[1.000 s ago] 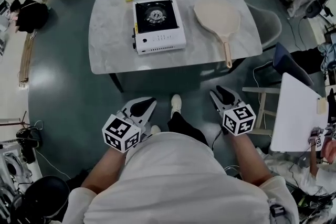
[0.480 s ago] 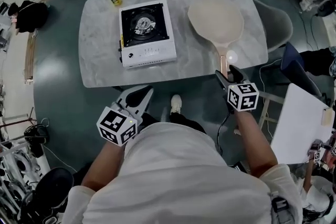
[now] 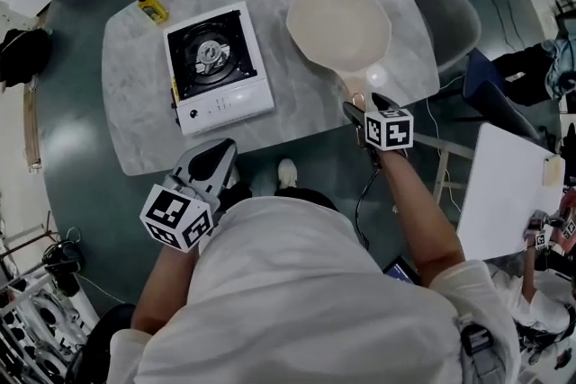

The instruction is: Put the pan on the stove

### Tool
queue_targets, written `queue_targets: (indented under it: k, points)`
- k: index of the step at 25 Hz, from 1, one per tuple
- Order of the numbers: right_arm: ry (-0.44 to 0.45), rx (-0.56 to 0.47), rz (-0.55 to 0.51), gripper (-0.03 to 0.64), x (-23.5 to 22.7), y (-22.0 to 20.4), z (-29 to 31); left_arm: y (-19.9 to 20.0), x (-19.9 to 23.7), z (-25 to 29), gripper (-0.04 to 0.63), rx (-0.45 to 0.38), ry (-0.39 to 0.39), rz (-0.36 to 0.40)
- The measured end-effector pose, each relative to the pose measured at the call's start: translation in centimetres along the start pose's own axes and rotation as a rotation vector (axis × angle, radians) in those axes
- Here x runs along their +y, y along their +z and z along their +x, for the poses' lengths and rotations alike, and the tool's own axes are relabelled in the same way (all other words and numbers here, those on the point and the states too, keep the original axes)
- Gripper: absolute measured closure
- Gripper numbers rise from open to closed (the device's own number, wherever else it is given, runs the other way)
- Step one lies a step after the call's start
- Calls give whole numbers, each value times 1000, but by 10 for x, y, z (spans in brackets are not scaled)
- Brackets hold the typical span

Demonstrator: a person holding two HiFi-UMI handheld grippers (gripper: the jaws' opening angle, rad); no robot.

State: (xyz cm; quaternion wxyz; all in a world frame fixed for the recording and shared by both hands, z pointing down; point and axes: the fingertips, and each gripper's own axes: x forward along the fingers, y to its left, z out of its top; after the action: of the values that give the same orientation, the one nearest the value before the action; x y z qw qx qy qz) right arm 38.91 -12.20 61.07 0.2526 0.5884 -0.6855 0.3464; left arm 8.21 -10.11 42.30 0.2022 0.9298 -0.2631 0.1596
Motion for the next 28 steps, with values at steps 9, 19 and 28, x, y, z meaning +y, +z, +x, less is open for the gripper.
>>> queue_targets:
  k: [9, 19, 28]
  points:
    - [-50, 191, -41, 248, -10, 8, 60, 12, 27, -2, 577, 9, -3, 11]
    - [-47, 315, 17, 315, -23, 10, 87, 13, 54, -17, 577, -10, 43, -12]
    - [10, 306, 65, 357, -22, 6, 87, 14, 63, -25, 577, -28, 68, -33]
